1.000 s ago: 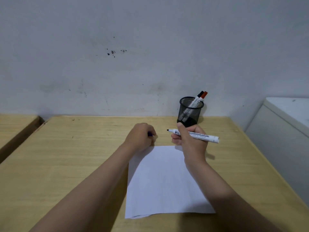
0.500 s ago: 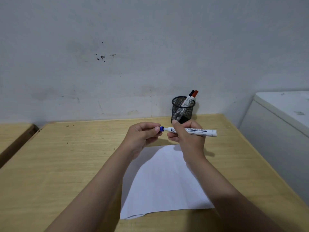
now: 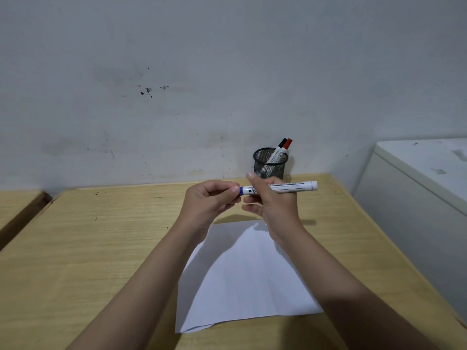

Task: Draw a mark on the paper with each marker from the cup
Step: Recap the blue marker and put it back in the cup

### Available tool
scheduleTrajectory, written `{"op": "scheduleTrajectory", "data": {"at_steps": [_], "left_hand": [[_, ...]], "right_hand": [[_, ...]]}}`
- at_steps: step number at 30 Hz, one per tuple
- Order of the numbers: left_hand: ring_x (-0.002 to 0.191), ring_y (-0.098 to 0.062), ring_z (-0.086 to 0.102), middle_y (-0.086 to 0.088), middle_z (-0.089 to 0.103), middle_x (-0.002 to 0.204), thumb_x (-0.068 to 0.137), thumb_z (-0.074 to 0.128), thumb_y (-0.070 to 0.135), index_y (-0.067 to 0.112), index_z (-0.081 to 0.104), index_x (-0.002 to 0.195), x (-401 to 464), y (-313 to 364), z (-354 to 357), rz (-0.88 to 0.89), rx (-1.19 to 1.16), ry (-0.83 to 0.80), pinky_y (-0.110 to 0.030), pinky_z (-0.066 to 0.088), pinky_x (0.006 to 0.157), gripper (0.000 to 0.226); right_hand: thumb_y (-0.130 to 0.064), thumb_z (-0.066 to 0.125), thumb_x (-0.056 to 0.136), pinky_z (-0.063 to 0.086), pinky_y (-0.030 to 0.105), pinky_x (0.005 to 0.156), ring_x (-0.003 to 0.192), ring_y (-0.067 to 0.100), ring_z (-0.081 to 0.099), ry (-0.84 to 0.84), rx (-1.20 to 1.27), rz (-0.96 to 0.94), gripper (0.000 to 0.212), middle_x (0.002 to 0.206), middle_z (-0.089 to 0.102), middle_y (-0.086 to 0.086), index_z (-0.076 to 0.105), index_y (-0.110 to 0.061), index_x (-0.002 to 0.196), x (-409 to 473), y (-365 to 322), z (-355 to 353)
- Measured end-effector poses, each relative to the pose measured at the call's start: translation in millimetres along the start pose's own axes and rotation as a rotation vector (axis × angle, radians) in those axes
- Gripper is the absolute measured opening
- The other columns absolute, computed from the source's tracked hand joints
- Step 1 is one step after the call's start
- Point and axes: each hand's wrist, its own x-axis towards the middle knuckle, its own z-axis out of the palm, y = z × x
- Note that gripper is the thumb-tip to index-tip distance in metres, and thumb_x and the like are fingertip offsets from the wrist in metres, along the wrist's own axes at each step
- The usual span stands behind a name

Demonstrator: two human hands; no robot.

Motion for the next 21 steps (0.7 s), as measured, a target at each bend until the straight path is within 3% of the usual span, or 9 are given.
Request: {"op": "scheduleTrajectory", "data": {"at_steps": [3,5,7,8,10,13,16,18,21], "left_hand": [[0.064,-0.014,0.066,-0.002,0.071,0.064,0.075,0.071,0.005,0.005,0.071,0.082,8,4,-2,0.105,0.081,0.146,-0.024,0.055,0.072,0.006],[0.067,-0.017,0.065,-0.011,0.07,0.07,0.074,0.073,0.009,0.007,0.071,0.081,17,9,-3,0.182,0.198,0.211,-0.025,0.052,0.068,0.008],[0.065,-0.018,0.061,-0.017,0.068,0.071,0.071,0.076,0.012,0.009,0.071,0.08,23,13,1,0.221,0.331,0.22,-0.024,0.047,0.062,0.011],[0.06,-0.015,0.059,-0.013,0.066,0.068,0.069,0.077,0.013,0.01,0.071,0.08,26,15,5,0.23,0.39,0.212,-0.02,0.044,0.057,0.013],[0.05,-0.006,0.054,-0.001,0.061,0.059,0.068,0.077,0.014,0.012,0.07,0.082,31,19,16,0.242,0.465,0.183,-0.014,0.039,0.049,0.016],[0.046,-0.003,0.054,0.004,0.061,0.056,0.068,0.078,0.019,0.015,0.069,0.084,41,27,29,0.279,0.509,0.15,-0.012,0.039,0.047,0.019],[0.062,-0.012,0.065,-0.002,0.069,0.066,0.07,0.077,0.034,0.016,0.068,0.088,50,32,39,0.335,0.498,0.127,-0.017,0.046,0.057,0.027],[0.069,-0.011,0.066,-0.004,0.071,0.076,0.073,0.073,0.038,0.015,0.068,0.091,59,29,44,0.379,0.529,0.139,-0.013,0.047,0.06,0.03],[0.08,-0.01,0.066,0.001,0.07,0.09,0.077,0.069,0.036,0.015,0.067,0.095,77,16,48,0.428,0.669,0.129,-0.004,0.041,0.062,0.028]], "right_hand": [[-0.052,0.068,0.075,0.046,0.025,0.04,0.039,0.015,0.046,-0.041,-0.222,0.22,0.046,0.05,0.046,0.003,0.05,-0.012,0.063,2,-3,-5],[-0.046,0.073,0.074,0.044,0.025,0.042,0.039,0.015,0.045,-0.016,-0.518,-0.024,0.046,0.049,0.047,0.006,0.047,-0.012,0.058,4,-1,-13],[-0.028,0.08,0.07,0.043,0.019,0.054,0.053,0.011,0.049,0.023,-0.746,-0.463,0.03,0.06,0.054,0.003,0.054,-0.012,0.066,8,-4,-21],[-0.022,0.08,0.069,0.042,0.016,0.062,0.064,0.011,0.052,0.006,-0.844,-0.613,0.025,0.071,0.058,0.002,0.058,-0.012,0.075,13,-7,-24],[-0.018,0.077,0.069,0.047,0.026,0.074,0.082,0.018,0.056,-0.107,-1.015,-0.748,0.026,0.087,0.062,0.002,0.062,-0.011,0.089,27,-13,-30],[-0.012,0.073,0.073,0.052,0.042,0.074,0.078,0.021,0.063,-0.216,-1.008,-0.715,0.021,0.083,0.068,0.004,0.065,-0.011,0.092,35,-21,-32],[-0.006,0.068,0.077,0.055,0.033,0.074,0.074,0.011,0.065,-0.182,-0.933,-0.737,0.032,0.076,0.066,-0.004,0.061,-0.017,0.106,40,-32,-32],[-0.006,0.067,0.078,0.055,0.023,0.071,0.071,0.01,0.064,-0.067,-0.844,-0.754,0.039,0.074,0.063,-0.009,0.056,-0.024,0.111,49,-45,-35],[-0.007,0.069,0.076,0.053,0.02,0.067,0.064,0.008,0.063,0.18,-0.695,-0.799,0.043,0.072,0.063,-0.007,0.053,-0.026,0.11,70,-68,-40]]}}
